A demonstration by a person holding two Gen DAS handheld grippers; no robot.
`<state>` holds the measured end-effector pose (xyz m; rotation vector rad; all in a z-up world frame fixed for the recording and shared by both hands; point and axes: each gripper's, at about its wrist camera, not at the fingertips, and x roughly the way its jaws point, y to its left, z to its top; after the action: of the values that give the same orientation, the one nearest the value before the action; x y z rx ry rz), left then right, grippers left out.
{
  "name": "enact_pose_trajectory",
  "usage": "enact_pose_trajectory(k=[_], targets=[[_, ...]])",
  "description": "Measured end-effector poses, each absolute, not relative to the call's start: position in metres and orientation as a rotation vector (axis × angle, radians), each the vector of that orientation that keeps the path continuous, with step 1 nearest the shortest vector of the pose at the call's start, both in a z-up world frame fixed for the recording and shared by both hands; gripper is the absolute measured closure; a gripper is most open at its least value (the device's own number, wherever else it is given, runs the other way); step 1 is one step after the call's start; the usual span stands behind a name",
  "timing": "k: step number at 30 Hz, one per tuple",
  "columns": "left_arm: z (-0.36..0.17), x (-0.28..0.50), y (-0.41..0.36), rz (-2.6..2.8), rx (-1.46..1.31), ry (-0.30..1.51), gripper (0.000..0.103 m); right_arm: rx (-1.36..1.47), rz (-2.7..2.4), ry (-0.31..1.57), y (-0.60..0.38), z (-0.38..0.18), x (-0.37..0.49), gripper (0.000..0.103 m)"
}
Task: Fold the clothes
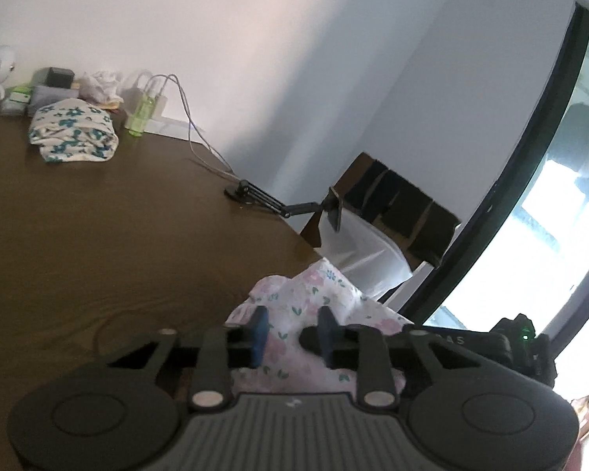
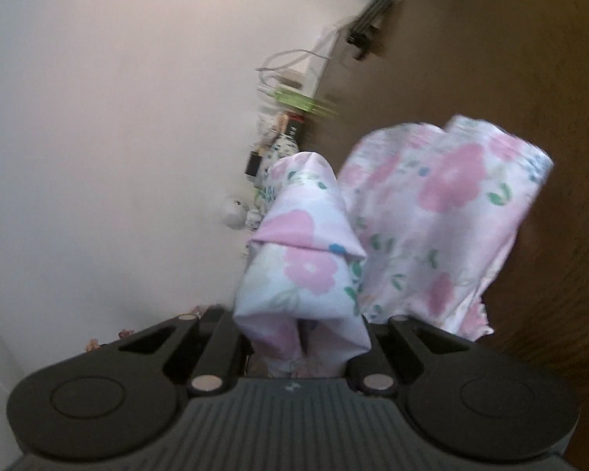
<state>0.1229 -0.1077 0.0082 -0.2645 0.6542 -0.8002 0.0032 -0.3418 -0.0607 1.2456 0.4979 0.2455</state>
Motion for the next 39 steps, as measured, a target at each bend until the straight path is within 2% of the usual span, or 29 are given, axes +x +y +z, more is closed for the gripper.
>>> enact_pose_trajectory(k=[7, 11, 12, 13, 19, 25, 31, 32, 34, 39], targets=[[-0.020, 0.140, -0.122, -0.744, -0.277, 0.726, 0.087, 1.229, 0.260, 0.540, -0.349, -0.065, 0.013, 0.089], [-0.026, 0.143, -0.125, -0.725, -0.282, 0.744, 0.086, 1.220, 0.288, 0.524, -0.358, -0.062, 0.017, 0.066], [-0.025, 0.143, -0.126, -0.720, -0.272, 0.742, 0.086, 1.205, 0.291, 0.516, -0.360, -0.058, 0.020, 0.056], [-0.024, 0.142, -0.127, -0.714, -0.262, 0.741, 0.086, 1.182, 0.292, 0.507, -0.362, -0.053, 0.016, 0.051], [-0.020, 0.139, -0.130, -0.705, -0.257, 0.726, 0.085, 0.985, 0.211, 0.457, -0.385, -0.025, -0.004, 0.045], [-0.012, 0.123, -0.119, -0.713, -0.273, 0.677, 0.084, 0.752, 0.112, 0.419, -0.410, 0.002, -0.007, 0.023], [-0.007, 0.103, -0.114, -0.748, -0.257, 0.661, 0.083, 0.716, 0.113, 0.562, -0.425, -0.001, 0.052, 0.024], [-0.007, 0.100, -0.115, -0.758, -0.253, 0.663, 0.083, 0.722, 0.117, 0.593, -0.425, -0.005, 0.060, 0.027], [-0.008, 0.097, -0.115, -0.777, -0.240, 0.668, 0.083, 0.752, 0.150, 0.630, -0.419, -0.013, 0.064, 0.051], [-0.017, 0.094, -0.121, -0.792, -0.196, 0.675, 0.083, 0.833, 0.231, 0.654, -0.394, -0.023, 0.055, 0.052]])
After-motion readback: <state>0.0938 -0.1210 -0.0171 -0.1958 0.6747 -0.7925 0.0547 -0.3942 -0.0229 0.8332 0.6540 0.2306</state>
